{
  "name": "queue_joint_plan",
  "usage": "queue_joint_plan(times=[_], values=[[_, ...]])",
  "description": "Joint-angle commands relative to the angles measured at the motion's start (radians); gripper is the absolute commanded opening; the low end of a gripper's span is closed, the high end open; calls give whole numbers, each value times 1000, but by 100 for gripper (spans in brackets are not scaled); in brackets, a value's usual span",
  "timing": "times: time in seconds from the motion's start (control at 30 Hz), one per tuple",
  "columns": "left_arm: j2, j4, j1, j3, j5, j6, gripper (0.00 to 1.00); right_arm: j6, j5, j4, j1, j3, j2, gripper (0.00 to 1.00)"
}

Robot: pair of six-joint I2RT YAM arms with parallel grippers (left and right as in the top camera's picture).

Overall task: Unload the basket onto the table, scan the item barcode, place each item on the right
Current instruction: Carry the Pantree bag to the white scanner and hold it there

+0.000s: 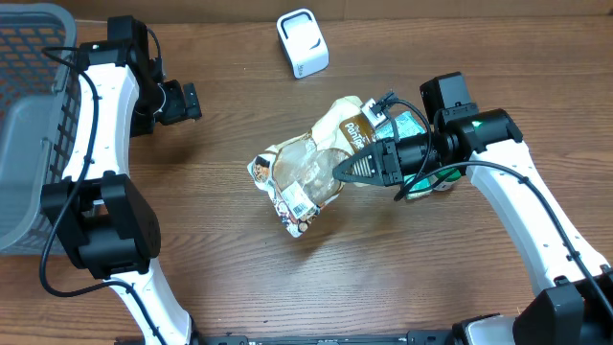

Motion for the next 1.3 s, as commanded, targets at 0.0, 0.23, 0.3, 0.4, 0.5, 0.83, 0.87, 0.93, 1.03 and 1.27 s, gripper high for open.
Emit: queue_joint_plan(times=[0.0,0.23,0.3,0.4,0.5,0.83,0.87,0.93,1.03,1.27], values=[[-13,1,0,6,-10,4,100,80,-30,83,-8,-3,-28,7],[-13,1,0,6,-10,4,99,372,302,236,20,93,-28,4],[-13,1,0,6,-10,4,100,373,396,230,40,156,-28,4],[-13,1,0,6,-10,4,100,372,601,226,80,272,-28,4],[-13,1,0,6,-10,4,100,321,833,257,131,378,-27,5],[-13,1,0,6,-11,4,100,-281,1321,565,306,418,52,6],[-13,1,0,6,-10,4,100,-323,1324,584,313,418,74,6],[-13,1,0,6,-10,4,100,-378,1324,637,317,418,129,6],[-13,1,0,6,-10,4,99,-418,1332,724,313,418,211,6],[-13,1,0,6,-10,4,99,-560,1393,956,302,418,409,6]])
